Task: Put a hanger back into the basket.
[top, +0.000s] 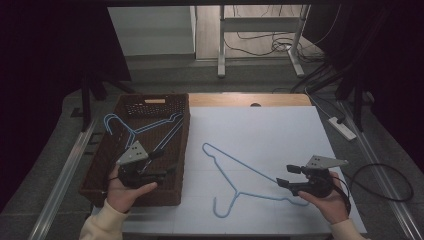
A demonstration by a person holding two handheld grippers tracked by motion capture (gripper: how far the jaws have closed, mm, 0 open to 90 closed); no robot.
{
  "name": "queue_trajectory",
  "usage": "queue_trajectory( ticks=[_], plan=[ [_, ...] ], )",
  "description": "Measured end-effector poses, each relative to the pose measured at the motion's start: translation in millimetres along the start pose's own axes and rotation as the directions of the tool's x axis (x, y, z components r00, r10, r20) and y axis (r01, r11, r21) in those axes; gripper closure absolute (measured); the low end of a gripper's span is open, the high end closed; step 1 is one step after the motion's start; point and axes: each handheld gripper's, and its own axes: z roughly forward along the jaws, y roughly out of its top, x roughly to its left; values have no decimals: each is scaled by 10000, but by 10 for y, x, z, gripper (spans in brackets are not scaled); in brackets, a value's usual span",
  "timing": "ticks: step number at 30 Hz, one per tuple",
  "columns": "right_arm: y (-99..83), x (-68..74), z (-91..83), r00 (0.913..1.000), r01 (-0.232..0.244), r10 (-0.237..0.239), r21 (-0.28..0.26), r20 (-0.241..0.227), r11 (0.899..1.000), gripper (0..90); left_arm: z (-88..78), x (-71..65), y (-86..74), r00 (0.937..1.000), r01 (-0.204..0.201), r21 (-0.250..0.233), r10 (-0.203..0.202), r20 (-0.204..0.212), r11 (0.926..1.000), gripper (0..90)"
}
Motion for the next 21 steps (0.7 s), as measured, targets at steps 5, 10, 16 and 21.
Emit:
queue_trajectory(
  ticks=[5, 10, 16, 21],
  plan=[
    [20, 35, 26, 9998, -108, 109, 95, -144, 9999, 298, 0, 12, -1, 10000, 22, -22, -22, 4, 10000, 300],
    [54, 84, 71, 9993, -323, 327, 251, -174, 9992, 309, 6, 11, -12, 10000, 19, 14, -19, 17, 10000, 300],
    [123, 218, 220, 9986, -229, 259, 640, -466, 9977, 492, 7, 13, -12, 10000, 39, -18, -38, 31, 10000, 300],
    [196, 383, 392, 9913, -231, 372, 1114, -1264, 9935, 739, 11, 11, -14, 10000, 10, -11, -10, 79, 10000, 300]
  ],
)
